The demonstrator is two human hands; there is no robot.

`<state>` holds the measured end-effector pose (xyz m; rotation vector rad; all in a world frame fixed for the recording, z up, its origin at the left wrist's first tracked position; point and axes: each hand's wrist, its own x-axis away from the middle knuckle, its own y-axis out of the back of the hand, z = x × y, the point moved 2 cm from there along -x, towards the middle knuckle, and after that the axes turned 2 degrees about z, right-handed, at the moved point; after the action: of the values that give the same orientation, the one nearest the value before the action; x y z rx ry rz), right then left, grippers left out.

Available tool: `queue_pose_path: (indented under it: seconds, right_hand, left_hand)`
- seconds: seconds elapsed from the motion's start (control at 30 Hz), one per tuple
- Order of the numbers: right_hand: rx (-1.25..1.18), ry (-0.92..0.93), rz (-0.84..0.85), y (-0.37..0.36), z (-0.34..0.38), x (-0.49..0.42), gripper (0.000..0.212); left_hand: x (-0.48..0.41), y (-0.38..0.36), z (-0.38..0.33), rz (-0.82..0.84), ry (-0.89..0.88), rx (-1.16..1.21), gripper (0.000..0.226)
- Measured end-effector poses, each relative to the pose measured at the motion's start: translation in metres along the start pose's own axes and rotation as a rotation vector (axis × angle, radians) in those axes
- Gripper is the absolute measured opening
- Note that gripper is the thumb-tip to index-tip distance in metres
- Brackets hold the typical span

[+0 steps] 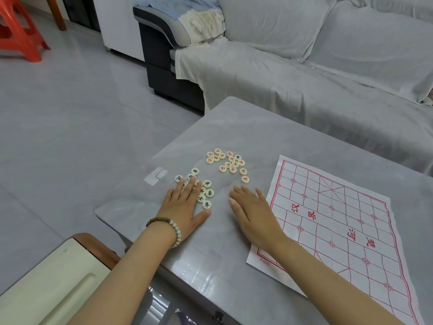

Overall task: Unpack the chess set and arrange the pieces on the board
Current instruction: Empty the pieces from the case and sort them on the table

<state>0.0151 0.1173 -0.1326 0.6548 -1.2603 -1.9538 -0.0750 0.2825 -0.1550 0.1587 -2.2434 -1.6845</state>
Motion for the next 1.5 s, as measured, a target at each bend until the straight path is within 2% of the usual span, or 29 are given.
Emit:
queue_pose_path:
  seconds: [0.2, 0.3, 0.37, 0.4, 0.5, 0.73, 0.83, 1.0, 1.27, 1.43, 1.5]
  right_hand:
    - [-0.076, 0.158, 0.16, -0.015, 0.019, -0.029, 0.047]
    - [-0.144, 0.171, -0.023, -0.007, 0.007, -0.039, 0.045]
    - [-0.149, 0.086, -0.166, 0.006, -0.011, -0.047, 0.043]
    - [-0.146, 0.014, -0.174, 0.012, -0.021, -0.053, 0.043]
    - [-0.127, -0.127, -0.029, 0.022, -0.044, -0.072, 0.048]
    - [0.011, -0.094, 0.189, 0.019, -0.054, -0.106, 0.052]
    - [0.007, -0.118, 0.194, 0.02, -0.062, -0.098, 0.052]
    - [0.04, -0.22, 0.109, 0.031, -0.072, -0.071, 0.053]
    - [0.019, -0.108, 0.05, 0.034, -0.033, -0.011, 0.045]
    - [0.038, 0.099, 0.1, 0.012, 0.004, -0.009, 0.043]
    - [-0.013, 0.107, 0.132, 0.007, 0.018, -0.017, 0.045]
  left_hand:
    - [-0.001, -0.001, -0.002, -0.008, 0.01, 0.022, 0.102]
    - [-0.004, -0.001, 0.001, -0.018, 0.007, -0.006, 0.095]
    - [-0.006, -0.001, 0.002, -0.02, 0.013, -0.017, 0.091]
    - [-0.007, 0.0, 0.002, -0.022, 0.013, -0.021, 0.093]
    - [-0.012, -0.002, 0.001, -0.034, 0.007, -0.025, 0.1]
    - [-0.02, -0.003, -0.004, -0.066, -0.004, -0.037, 0.101]
    - [-0.02, -0.003, -0.004, -0.064, -0.003, -0.031, 0.101]
    - [-0.017, 0.0, -0.004, -0.057, 0.013, -0.043, 0.104]
    - [-0.01, 0.005, -0.004, -0.025, 0.033, -0.052, 0.107]
    - [-0.006, 0.007, -0.003, 0.008, 0.054, -0.018, 0.09]
    - [-0.004, 0.008, -0.003, 0.004, 0.055, -0.006, 0.099]
